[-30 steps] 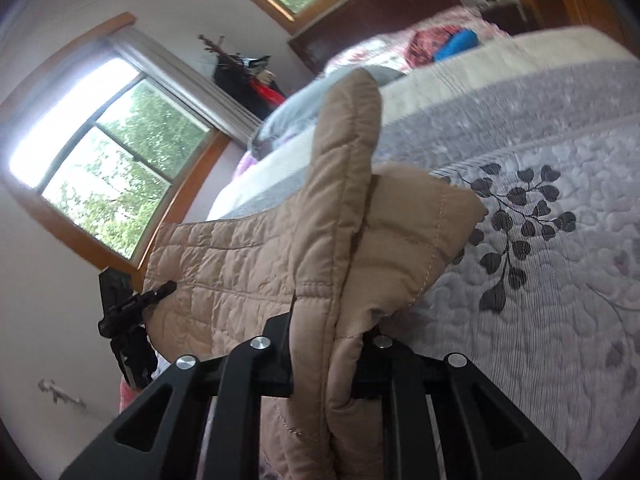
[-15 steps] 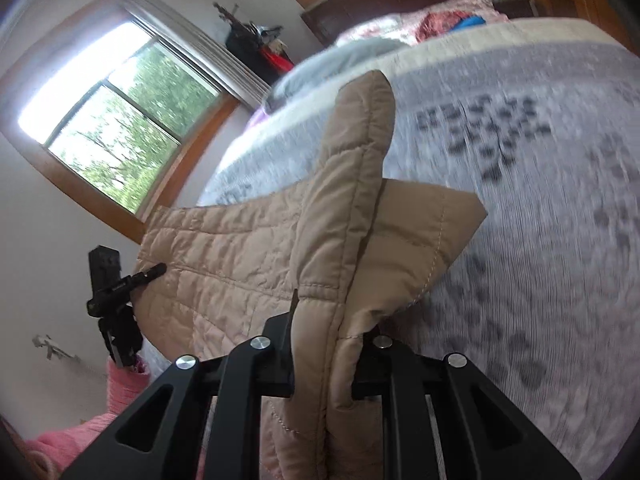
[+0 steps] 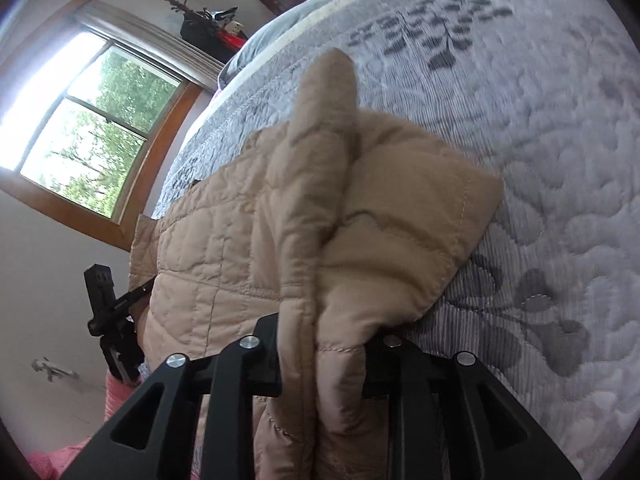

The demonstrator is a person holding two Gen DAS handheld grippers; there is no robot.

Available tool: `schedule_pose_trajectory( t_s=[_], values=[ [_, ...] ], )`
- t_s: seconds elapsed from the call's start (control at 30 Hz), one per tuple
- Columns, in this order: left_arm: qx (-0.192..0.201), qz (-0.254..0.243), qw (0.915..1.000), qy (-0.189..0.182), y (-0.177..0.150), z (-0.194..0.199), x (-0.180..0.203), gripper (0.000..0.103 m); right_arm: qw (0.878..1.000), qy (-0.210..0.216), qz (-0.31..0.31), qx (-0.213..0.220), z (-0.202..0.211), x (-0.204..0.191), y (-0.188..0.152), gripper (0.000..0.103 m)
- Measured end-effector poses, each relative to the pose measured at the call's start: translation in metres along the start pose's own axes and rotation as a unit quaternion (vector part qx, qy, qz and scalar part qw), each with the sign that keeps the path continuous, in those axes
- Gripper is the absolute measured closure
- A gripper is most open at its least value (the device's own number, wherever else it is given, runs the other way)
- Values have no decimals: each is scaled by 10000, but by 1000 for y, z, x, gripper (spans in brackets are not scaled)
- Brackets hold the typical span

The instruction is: Fold large clothes

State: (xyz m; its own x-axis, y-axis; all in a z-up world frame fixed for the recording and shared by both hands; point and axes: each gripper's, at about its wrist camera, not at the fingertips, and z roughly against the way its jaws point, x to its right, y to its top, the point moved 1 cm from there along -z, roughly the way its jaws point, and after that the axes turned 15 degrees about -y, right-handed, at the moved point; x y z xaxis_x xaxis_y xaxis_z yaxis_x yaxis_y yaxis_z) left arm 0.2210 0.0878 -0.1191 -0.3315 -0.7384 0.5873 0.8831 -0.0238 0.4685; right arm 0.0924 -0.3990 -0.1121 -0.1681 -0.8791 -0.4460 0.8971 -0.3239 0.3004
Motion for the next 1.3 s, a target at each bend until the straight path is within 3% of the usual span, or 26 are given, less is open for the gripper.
schedule_pose_trajectory(
  t_s=[0.1,0.2,0.23,0.3,0.4,0.47,0.57,0.7,0.8,1.03,1.3],
  values=[
    [25,-26,10000,88,0,0,2,68,9999,105,-48,7,-1,4,-1,77],
    [43,56,9997,233,0,5,7,63,9999,67,-100,13,6,7,-3,69],
    [67,84,9994,314,0,9,10,60,10000,-11,-77,38,11,7,-4,64],
    [166,76,9982,578,-2,21,16,53,9982,-557,66,221,29,6,-7,54],
    [412,-52,9938,1034,-6,45,26,53,9916,-1125,317,550,58,0,-13,55],
    [649,-230,9858,1534,-12,64,40,53,9862,-1379,517,752,78,-10,-21,58],
    [982,-546,9730,2018,-21,82,66,54,9811,-1407,986,886,99,-40,-34,67],
    [1073,-776,9753,1770,-34,86,95,54,9770,-1291,1542,709,95,-71,-51,77],
    [802,-888,9807,1549,-43,67,105,54,9739,-1360,1754,470,81,-83,-61,79],
    [314,-897,9794,1779,-54,20,85,53,9711,-1795,1571,-27,35,-69,-71,83],
    [486,-710,9792,1836,-65,37,92,52,9749,-1632,1514,35,43,-69,-71,81]
  ],
)
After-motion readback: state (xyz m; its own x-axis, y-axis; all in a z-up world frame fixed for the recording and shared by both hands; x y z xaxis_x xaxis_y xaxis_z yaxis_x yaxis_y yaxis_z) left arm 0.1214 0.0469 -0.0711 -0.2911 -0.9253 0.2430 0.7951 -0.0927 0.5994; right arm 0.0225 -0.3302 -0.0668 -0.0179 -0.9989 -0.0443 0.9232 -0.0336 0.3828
